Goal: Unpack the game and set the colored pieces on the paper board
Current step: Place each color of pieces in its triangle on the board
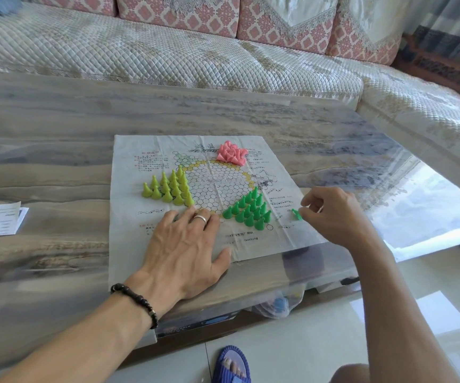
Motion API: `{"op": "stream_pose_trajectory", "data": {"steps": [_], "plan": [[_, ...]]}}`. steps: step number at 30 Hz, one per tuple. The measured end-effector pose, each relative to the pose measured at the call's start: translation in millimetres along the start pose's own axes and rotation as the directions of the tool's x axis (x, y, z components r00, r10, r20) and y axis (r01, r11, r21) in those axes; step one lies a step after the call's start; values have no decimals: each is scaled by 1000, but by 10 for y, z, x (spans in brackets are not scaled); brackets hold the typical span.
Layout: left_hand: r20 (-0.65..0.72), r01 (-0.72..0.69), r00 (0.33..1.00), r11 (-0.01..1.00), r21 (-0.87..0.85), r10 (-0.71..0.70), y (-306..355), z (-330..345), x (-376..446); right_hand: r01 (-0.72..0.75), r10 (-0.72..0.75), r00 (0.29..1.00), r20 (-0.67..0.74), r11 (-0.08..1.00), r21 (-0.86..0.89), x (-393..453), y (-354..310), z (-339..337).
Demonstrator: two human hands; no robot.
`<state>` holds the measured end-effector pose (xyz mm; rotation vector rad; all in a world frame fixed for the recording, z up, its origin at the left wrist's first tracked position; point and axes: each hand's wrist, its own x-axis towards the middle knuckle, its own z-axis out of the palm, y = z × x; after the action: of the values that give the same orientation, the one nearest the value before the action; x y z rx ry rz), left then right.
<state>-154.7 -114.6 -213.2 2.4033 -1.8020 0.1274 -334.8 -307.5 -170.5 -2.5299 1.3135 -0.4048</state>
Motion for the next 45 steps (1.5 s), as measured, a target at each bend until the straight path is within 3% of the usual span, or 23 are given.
{"op": "stream_pose_trajectory", "data": {"steps": [7,14,19,24,28,45], "plan": [[8,2,1000,1000,6,-2,-2,3,3,-56,56,996,62,998,-7,17,93,32],[7,4,1000,1000,-1,-4,-6,3,-5,-20,24,996,81,998,-60,87,-25,170],[-1,9,1000,1000,-11,-9,-6,19,-7,84,-87,980,180,996,21,67,-100,152],[-6,18,1000,1000,-14,-18,-8,37,-22,136,-154,981,122,981,141,19,-151,111],[-6,20,1000,1000,-10,-20,-6,33,-25,126,-165,974,154,963,238,-28,-203,110],[-32,15,999,1000,-25,-16,-17,20,-63,141,-187,958,216,967,212,-31,-228,179]]}}
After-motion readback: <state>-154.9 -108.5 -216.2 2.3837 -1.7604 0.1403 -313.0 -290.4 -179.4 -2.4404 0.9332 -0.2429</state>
